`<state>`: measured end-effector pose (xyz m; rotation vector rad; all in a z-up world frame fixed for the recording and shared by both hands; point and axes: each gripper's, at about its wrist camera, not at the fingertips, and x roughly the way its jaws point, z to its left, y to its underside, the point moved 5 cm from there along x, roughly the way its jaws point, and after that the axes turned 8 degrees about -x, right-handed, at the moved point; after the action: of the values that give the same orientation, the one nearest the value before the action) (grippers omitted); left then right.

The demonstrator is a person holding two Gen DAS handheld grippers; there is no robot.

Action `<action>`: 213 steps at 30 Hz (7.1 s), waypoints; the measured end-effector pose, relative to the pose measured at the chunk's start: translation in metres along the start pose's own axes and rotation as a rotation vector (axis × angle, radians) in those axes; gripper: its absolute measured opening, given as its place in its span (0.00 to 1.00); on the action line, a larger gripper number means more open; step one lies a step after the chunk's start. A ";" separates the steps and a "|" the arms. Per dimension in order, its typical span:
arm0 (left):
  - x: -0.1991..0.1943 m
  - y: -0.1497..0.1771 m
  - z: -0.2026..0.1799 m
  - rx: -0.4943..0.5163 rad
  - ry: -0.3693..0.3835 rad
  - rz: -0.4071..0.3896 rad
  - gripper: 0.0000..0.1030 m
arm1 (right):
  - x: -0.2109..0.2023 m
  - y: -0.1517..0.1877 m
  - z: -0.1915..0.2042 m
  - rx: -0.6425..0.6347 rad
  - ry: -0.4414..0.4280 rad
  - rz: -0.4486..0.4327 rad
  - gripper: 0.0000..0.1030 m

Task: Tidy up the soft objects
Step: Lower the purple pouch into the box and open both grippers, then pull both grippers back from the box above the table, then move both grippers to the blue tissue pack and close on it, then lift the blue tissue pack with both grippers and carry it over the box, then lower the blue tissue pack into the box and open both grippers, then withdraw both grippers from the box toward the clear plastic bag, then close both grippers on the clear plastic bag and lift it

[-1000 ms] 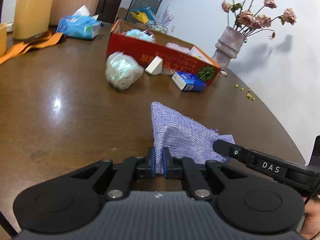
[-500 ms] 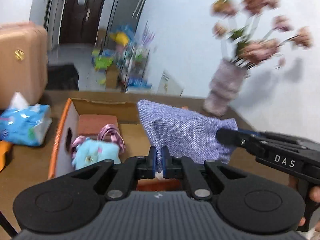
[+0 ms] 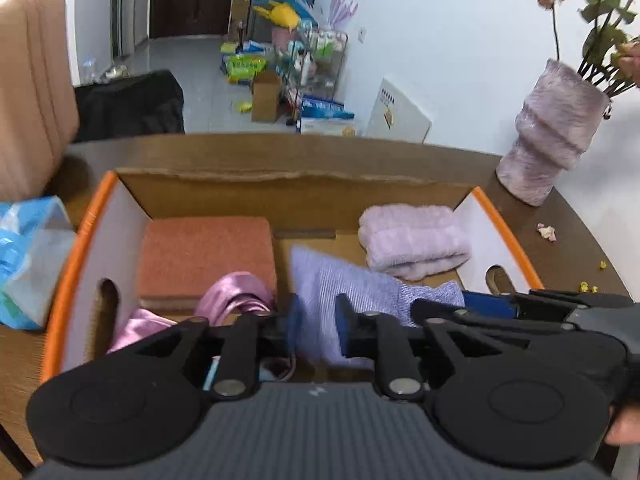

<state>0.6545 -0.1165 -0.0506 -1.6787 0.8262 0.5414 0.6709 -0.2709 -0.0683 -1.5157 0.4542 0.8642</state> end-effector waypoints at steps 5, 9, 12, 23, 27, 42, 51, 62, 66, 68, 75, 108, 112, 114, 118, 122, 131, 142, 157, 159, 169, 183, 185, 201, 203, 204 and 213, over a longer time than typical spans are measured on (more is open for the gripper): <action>-0.064 -0.009 0.002 0.058 -0.019 -0.076 0.19 | -0.063 -0.009 -0.002 -0.026 0.028 -0.072 0.33; -0.134 -0.012 0.009 0.106 -0.065 -0.169 0.31 | -0.137 -0.017 0.000 -0.076 0.051 -0.151 0.37; -0.194 -0.002 0.027 0.116 -0.112 -0.281 0.76 | -0.201 -0.012 -0.001 -0.105 0.071 -0.245 0.58; -0.326 0.047 0.037 0.136 -0.190 -0.525 0.90 | -0.319 0.024 0.033 -0.185 0.094 -0.457 0.80; -0.358 0.097 0.045 0.129 -0.215 -0.602 0.94 | -0.350 0.076 0.050 -0.190 0.098 -0.548 0.80; -0.384 0.306 0.072 0.117 -0.129 -0.554 1.00 | -0.360 0.301 0.105 -0.072 -0.027 -0.538 0.88; -0.367 0.296 0.077 0.084 -0.112 -0.534 1.00 | -0.343 0.290 0.100 -0.085 0.034 -0.511 0.88; -0.290 0.264 0.042 0.138 0.001 -0.413 0.95 | -0.280 0.267 0.075 -0.049 0.061 -0.402 0.86; -0.246 0.242 0.018 0.133 0.087 -0.325 0.72 | -0.249 0.243 0.060 -0.050 0.027 -0.384 0.81; -0.219 0.231 0.008 0.120 0.126 -0.256 0.60 | -0.230 0.227 0.052 -0.046 0.012 -0.375 0.65; -0.128 0.175 -0.012 0.010 0.208 -0.056 0.35 | -0.143 0.170 0.021 0.030 -0.104 -0.278 0.45; -0.243 0.309 0.017 -0.101 0.222 0.006 0.16 | -0.247 0.326 0.110 0.120 -0.343 -0.201 0.16; -0.254 0.314 0.015 -0.103 0.221 -0.009 0.16 | -0.259 0.330 0.115 0.106 -0.336 -0.217 0.16; -0.258 0.316 0.013 -0.096 0.229 -0.021 0.16 | -0.263 0.330 0.116 0.106 -0.331 -0.226 0.16; -0.265 0.315 0.008 -0.083 0.250 -0.044 0.16 | -0.272 0.330 0.114 0.114 -0.321 -0.251 0.16; -0.268 0.308 0.003 -0.074 0.262 -0.082 0.16 | -0.276 0.321 0.110 0.129 -0.306 -0.281 0.16; -0.248 0.207 -0.010 -0.036 0.313 -0.190 0.16 | -0.271 0.210 0.090 0.018 -0.223 -0.426 0.16; -0.139 0.054 0.001 -0.050 0.250 -0.169 0.16 | -0.168 0.044 0.063 -0.015 -0.167 -0.387 0.16; -0.030 0.058 0.043 -0.076 0.049 0.030 0.18 | -0.035 0.055 0.058 0.118 -0.164 -0.042 0.17; -0.042 0.057 0.041 -0.062 0.037 0.008 0.23 | -0.046 0.052 0.061 0.099 -0.146 -0.058 0.18; -0.183 0.058 0.029 0.056 -0.016 -0.243 0.55 | -0.190 0.038 0.065 -0.032 -0.044 -0.293 0.34; -0.363 0.194 0.061 0.158 -0.137 -0.587 0.89 | -0.386 0.167 0.112 -0.237 0.054 -0.684 0.84; -0.371 0.221 0.075 0.128 -0.190 -0.638 0.90 | -0.387 0.198 0.121 -0.246 0.037 -0.707 0.84; -0.346 0.282 0.117 0.011 -0.145 -0.521 0.86 | -0.329 0.285 0.155 -0.121 -0.022 -0.550 0.79; -0.332 0.277 0.118 0.009 -0.126 -0.489 0.83 | -0.316 0.281 0.161 -0.124 -0.053 -0.528 0.77; -0.324 0.274 0.119 0.010 -0.120 -0.468 0.81 | -0.309 0.277 0.164 -0.130 -0.067 -0.517 0.76; -0.247 0.213 0.117 0.036 -0.015 -0.344 0.65 | -0.220 0.215 0.176 -0.089 -0.209 -0.412 0.66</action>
<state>0.3407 0.0302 -0.0390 -1.7333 0.5165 0.2989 0.3302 -0.1791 -0.0402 -1.5092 -0.0526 0.7120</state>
